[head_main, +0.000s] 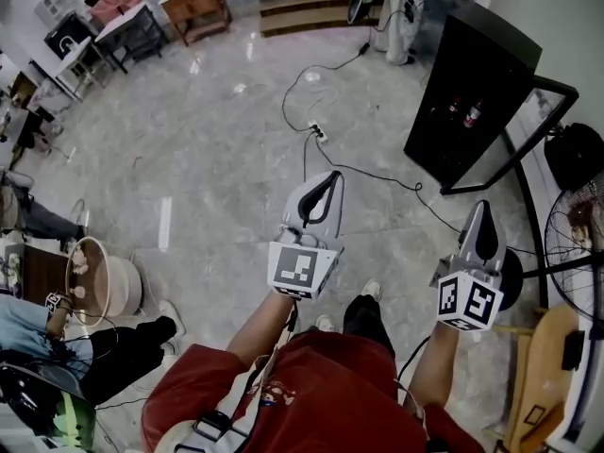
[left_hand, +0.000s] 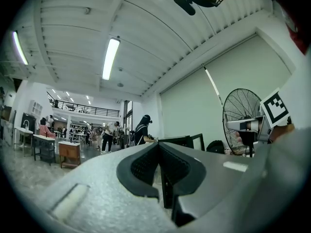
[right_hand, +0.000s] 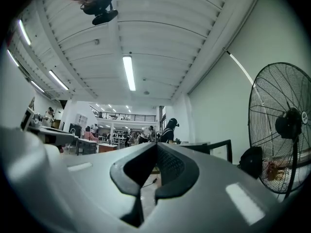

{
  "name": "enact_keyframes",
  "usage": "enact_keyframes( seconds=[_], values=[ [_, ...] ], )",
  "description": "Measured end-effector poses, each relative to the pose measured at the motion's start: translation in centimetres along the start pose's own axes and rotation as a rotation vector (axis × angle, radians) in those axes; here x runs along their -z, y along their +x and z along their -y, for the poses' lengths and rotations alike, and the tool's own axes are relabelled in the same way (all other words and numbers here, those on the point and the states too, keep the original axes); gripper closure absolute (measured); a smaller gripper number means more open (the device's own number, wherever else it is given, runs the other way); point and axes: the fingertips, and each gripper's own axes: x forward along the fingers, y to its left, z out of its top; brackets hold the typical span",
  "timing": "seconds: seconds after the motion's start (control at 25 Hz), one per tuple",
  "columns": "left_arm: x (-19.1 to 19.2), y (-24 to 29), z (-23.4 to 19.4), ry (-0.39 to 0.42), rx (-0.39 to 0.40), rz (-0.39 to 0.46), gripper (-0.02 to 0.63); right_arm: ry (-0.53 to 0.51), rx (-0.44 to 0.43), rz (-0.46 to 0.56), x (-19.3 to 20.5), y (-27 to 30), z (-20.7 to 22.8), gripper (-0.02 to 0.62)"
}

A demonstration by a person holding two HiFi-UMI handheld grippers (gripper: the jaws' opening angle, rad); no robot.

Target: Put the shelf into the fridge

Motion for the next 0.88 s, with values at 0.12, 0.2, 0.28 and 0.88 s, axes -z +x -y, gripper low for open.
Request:
enact_keyframes(
  seconds=[0.12, 0.2, 0.28, 0.88],
  values=[
    [0.3, 2.2, 0.5, 0.002, -0.003, -0.001, 0.601, 0.007, 0.006, -0.004, 0.6, 1.7, 1.5, 0.601],
    [0.8, 4.1, 0.8, 0.007, -0.003, -0.006, 0.601, 0.007, 0.001, -0.010, 1.3, 3.1, 2.4, 0.601],
    [1.5, 6.2, 1.1, 0.003, -0.002, -0.018, 0.601, 0.007, -0.004, -0.020, 2.2, 4.8, 3.5, 0.601],
    [3.2, 19.5, 5.0, -0.007, -0.012, -0.048, 0.601, 0.017, -0.001, -0.032, 4.6, 13.8, 13.4, 0.600]
  ],
)
